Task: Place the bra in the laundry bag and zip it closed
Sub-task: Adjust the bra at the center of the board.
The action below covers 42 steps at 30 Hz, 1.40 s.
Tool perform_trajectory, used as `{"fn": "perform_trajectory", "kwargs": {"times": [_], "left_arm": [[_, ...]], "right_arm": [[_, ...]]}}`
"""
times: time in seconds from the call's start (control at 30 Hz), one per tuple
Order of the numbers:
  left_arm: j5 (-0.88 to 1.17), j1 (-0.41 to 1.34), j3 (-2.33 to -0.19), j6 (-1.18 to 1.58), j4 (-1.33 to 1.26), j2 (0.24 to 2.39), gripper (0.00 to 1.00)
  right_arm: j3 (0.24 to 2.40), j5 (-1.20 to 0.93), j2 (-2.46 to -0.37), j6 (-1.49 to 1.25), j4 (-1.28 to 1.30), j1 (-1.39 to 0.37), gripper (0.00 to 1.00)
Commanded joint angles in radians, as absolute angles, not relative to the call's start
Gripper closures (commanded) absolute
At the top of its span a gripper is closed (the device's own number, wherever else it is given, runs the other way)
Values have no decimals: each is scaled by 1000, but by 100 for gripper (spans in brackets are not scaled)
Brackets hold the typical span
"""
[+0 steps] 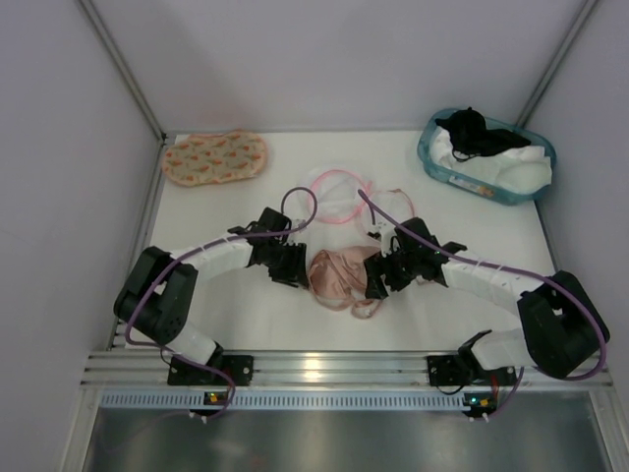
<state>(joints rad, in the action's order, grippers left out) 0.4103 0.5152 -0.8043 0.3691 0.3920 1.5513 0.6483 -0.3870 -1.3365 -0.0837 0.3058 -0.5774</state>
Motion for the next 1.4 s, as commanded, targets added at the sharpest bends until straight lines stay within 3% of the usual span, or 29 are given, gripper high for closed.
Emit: {"fn": "perform_trajectory", "kwargs": {"times": [0.0, 0.13, 0.17, 0.2, 0.27, 0.57, 0.63, 0.8, 1.0, 1.2, 1.37], "left_arm": [[313, 512, -805, 370, 344, 1575, 61], [267, 499, -851, 359, 356, 1608, 70], [250, 479, -862, 351, 365, 1612, 74], [241, 466, -880, 347, 373, 1617, 84], [227, 430, -897, 333, 397, 1620, 90], [235, 342, -943, 296, 417, 1605, 92], [218, 325, -951, 278, 416, 1601, 91], [190, 308, -960, 229, 423, 1540, 67], [472, 319, -924, 255, 476, 1470, 54], [468, 385, -871, 356, 476, 1540, 54], [356, 391, -920, 354, 476, 1643, 67]], "right_arm": [[643, -380, -1339, -120, 258, -589, 23], [644, -382, -1348, -121, 256, -591, 24], [646, -382, -1350, -121, 259, -591, 24], [646, -380, -1353, -121, 261, -589, 25], [650, -382, -1358, -121, 262, -589, 27], [690, -339, -1463, -163, 238, -598, 31], [725, -330, -1506, -153, 253, -606, 31], [790, -325, -1557, -147, 304, -637, 32], [790, -299, -1535, -150, 327, -724, 31], [778, -272, -1551, -156, 345, -772, 26], [822, -229, -1615, -161, 371, -773, 27]]}}
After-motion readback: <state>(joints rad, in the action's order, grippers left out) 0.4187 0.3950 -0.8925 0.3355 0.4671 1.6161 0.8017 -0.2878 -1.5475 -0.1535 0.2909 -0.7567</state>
